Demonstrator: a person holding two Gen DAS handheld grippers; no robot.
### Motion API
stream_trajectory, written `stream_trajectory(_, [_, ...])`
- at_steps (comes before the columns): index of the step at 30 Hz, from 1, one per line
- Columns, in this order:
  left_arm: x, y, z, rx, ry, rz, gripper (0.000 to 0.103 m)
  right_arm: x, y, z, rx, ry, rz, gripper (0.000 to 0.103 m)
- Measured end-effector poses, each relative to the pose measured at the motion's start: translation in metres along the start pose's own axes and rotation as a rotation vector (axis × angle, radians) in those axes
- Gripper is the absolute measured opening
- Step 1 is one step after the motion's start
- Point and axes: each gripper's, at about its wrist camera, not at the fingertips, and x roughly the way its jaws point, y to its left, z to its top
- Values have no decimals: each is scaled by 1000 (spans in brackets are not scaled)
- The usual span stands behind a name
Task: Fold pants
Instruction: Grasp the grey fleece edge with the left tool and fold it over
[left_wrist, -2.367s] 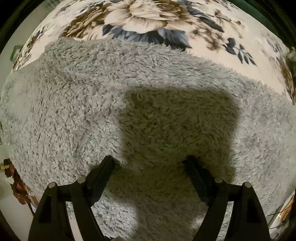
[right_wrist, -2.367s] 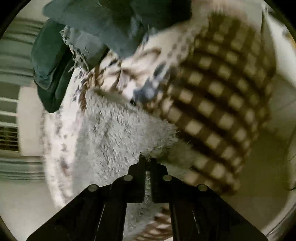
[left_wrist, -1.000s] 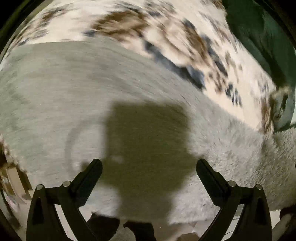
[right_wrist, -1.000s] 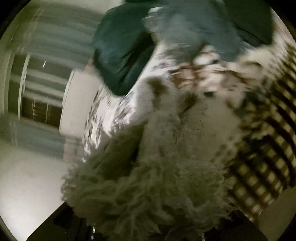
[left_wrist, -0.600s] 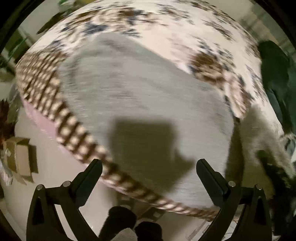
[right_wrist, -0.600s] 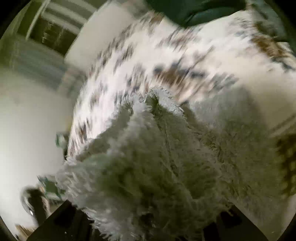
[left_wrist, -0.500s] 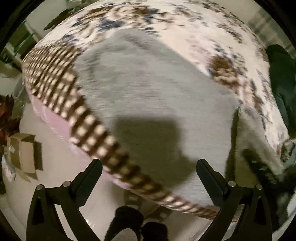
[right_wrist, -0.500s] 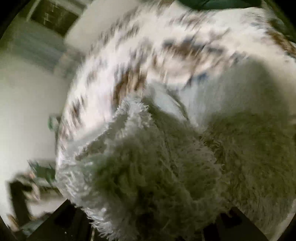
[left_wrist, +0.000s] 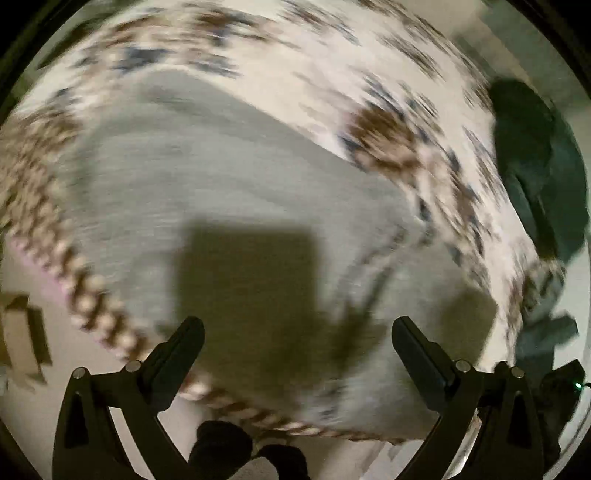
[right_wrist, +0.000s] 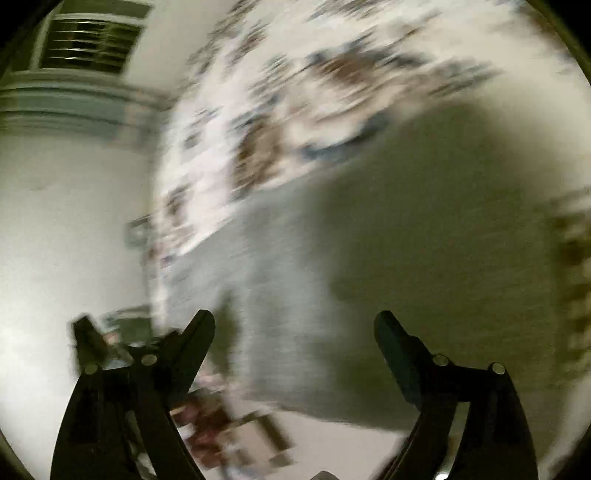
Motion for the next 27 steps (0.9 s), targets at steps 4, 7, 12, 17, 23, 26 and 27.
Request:
stream_trajectory(4, [56, -43, 1, 131, 116, 33, 103, -11, -57, 12, 40, 1, -185, 90])
stream_trajectory(7, [88, -49, -5, 173, 172, 105, 57, 12, -83, 15, 109, 76, -177, 90])
stream_trajectory(12, [70, -34, -19, 117, 134, 22, 17, 39, -108, 22, 168, 131, -139, 90])
stream_trajectory(17, [75, -12, -28, 40, 151, 26, 20, 47, -97, 27, 133, 138, -165, 90])
stream_trajectory(23, [49, -19, -23, 37, 59, -32, 26, 34, -72, 25, 61, 114, -238, 90])
stream_trajectory(26, [24, -10, -24, 13, -16, -71, 85, 27, -58, 21, 38, 104, -253, 90])
stream_trajectory(27, [19, -5, -24, -4, -37, -81, 89, 26, -52, 20, 26, 100, -260, 90])
